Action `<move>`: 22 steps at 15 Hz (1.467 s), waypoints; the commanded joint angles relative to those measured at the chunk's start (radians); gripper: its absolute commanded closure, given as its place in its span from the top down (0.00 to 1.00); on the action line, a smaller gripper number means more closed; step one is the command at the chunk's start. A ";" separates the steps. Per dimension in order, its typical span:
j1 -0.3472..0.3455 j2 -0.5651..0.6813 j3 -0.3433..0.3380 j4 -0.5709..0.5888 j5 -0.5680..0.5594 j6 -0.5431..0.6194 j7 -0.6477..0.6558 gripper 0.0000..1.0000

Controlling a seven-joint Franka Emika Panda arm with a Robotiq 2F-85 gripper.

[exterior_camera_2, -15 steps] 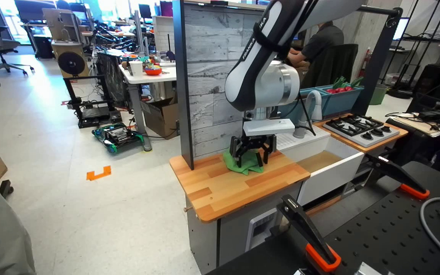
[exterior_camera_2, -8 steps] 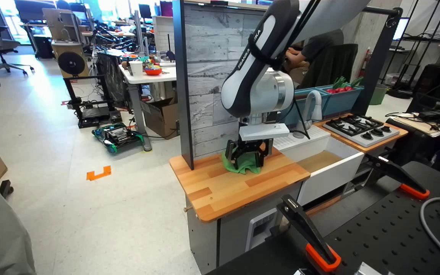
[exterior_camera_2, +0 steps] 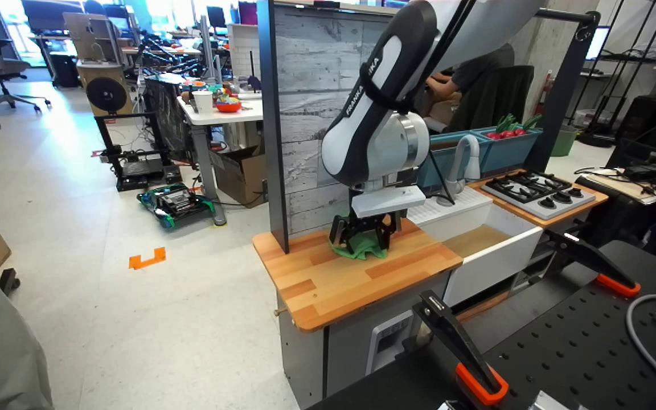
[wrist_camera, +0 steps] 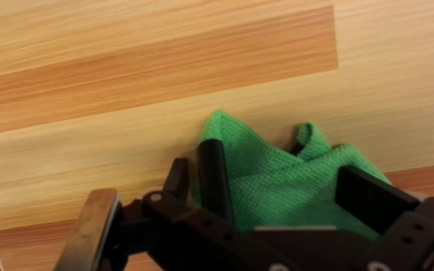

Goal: Move the cloth

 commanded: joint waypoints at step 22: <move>0.204 0.008 -0.026 -0.069 -0.210 0.033 0.003 1.00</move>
